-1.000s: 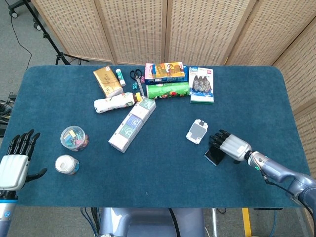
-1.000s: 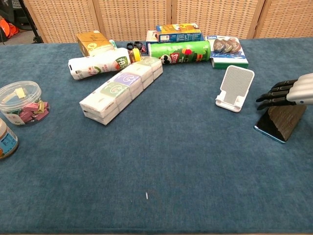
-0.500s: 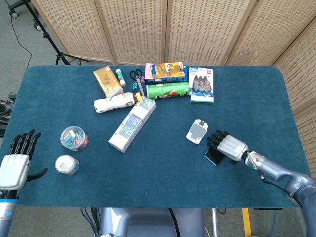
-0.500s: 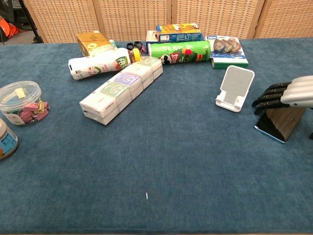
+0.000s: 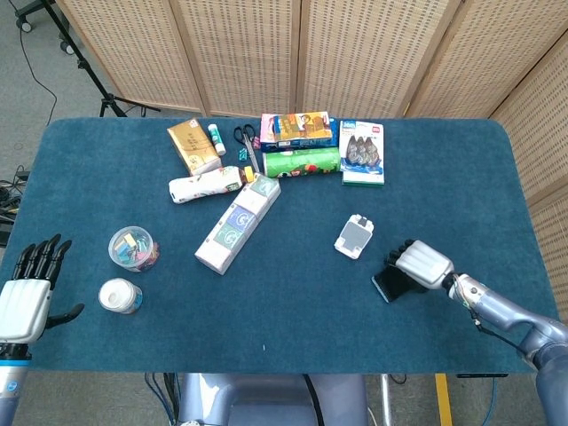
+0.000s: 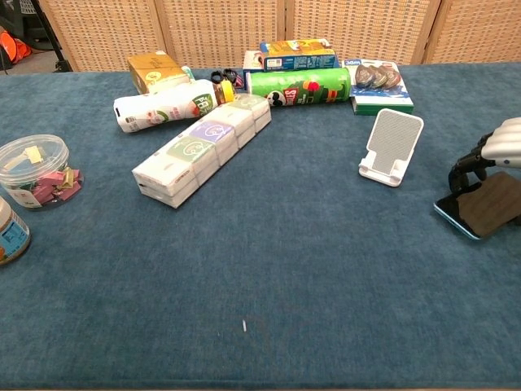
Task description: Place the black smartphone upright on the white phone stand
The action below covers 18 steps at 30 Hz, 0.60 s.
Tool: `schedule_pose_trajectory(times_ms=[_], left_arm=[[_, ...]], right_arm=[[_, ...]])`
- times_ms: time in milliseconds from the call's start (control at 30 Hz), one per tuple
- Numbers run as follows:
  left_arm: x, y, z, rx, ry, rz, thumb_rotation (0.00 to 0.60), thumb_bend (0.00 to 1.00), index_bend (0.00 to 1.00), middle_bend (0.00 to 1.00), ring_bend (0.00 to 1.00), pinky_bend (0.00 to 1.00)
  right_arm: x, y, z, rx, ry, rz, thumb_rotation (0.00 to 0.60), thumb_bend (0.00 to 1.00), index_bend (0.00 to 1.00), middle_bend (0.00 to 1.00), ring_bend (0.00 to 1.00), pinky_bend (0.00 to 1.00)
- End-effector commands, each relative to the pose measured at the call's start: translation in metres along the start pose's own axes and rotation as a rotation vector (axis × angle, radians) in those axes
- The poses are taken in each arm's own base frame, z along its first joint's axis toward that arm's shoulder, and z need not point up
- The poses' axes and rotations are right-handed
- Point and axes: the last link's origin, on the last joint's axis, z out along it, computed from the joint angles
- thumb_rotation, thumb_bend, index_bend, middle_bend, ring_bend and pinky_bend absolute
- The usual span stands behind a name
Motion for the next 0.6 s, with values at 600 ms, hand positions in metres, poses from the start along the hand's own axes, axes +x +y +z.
schedule_pose_trajectory(times_ms=[600], left_arm=[[0.009, -0.001, -0.006, -0.039, 0.008, -0.028, 0.600, 0.00, 0.00, 0.00, 0.00, 0.00]], right_arm=[[0.120, -0.017, -0.024, -0.124, 0.441, -0.435, 0.600, 0.37, 0.56, 0.54, 0.46, 0.36]])
